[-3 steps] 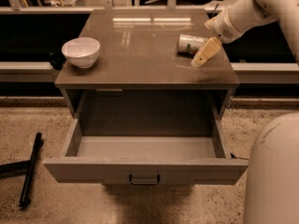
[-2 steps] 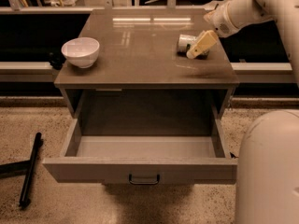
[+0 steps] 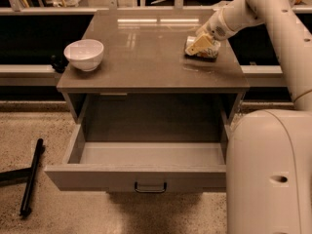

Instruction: Place 7up can into top drawer

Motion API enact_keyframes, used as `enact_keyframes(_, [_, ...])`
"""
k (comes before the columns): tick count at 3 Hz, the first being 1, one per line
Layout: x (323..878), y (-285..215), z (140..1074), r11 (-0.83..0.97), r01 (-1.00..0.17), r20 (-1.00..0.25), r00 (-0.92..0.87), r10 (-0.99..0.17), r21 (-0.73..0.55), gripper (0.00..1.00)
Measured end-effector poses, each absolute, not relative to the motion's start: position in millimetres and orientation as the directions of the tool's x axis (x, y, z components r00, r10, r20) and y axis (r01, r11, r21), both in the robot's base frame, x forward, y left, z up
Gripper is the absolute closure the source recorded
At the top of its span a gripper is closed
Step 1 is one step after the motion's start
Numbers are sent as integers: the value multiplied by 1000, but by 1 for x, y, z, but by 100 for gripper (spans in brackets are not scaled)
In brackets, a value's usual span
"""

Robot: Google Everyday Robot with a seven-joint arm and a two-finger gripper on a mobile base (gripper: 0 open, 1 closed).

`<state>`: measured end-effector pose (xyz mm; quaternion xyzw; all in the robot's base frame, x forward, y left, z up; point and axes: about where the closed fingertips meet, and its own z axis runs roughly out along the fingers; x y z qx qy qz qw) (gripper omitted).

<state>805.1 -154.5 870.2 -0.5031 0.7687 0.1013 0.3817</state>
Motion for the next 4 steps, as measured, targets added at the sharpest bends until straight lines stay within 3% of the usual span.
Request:
enact_keyframes(2, [810, -151, 843, 482, -857, -648, -266, -714, -180, 84])
enact_keyframes(3, [810, -151, 844, 482, -857, -648, -265, -714, -180, 100])
enact_keyframes(4, [808, -150, 846, 479, -859, -648, -262, -715, -181, 100])
